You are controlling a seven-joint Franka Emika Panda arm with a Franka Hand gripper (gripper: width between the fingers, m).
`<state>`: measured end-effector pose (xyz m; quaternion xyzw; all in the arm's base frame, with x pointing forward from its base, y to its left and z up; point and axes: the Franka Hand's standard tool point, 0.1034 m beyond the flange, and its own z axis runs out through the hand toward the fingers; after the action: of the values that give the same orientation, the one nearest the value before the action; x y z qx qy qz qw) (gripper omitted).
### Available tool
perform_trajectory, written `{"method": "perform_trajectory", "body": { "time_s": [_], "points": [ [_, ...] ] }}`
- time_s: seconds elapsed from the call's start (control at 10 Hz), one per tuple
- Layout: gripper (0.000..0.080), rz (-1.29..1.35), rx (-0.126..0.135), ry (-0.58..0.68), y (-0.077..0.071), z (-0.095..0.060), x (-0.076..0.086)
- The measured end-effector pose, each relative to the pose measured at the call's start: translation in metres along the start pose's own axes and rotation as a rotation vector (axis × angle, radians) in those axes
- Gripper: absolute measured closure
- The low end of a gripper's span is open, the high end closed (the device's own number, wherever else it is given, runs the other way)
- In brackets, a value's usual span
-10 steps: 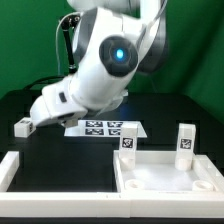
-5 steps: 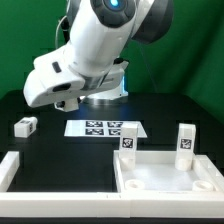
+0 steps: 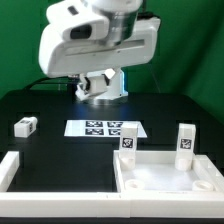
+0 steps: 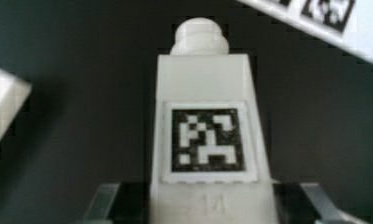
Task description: Assemble square table
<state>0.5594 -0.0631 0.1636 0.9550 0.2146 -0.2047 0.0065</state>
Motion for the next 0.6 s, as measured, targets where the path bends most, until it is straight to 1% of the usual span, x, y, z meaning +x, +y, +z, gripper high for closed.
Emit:
{"method": "perform_trajectory", "body": {
  "time_s": [0.1, 0.2, 0.3, 0.4, 0.5, 0.6],
  "points": [
    [0.0509, -0.017, -0.013, 0.046, -0.001, 0.002, -0.001],
    [0.0509, -0.004, -0.023, 0.121, 0.005, 0.001, -0.001],
    [0.0509, 0.001, -0.034, 0.166, 0.008, 0.001, -0.002],
    [0.0509, 0.006, -0.052, 0.245, 0.010, -0.002, 0.004],
    [0.0508, 0.004, -0.077, 0.307, 0.005, -0.007, 0.014],
    [0.0508, 0.050, -0.067, 0.341, -0.010, -0.019, 0.031]
  ]
}}
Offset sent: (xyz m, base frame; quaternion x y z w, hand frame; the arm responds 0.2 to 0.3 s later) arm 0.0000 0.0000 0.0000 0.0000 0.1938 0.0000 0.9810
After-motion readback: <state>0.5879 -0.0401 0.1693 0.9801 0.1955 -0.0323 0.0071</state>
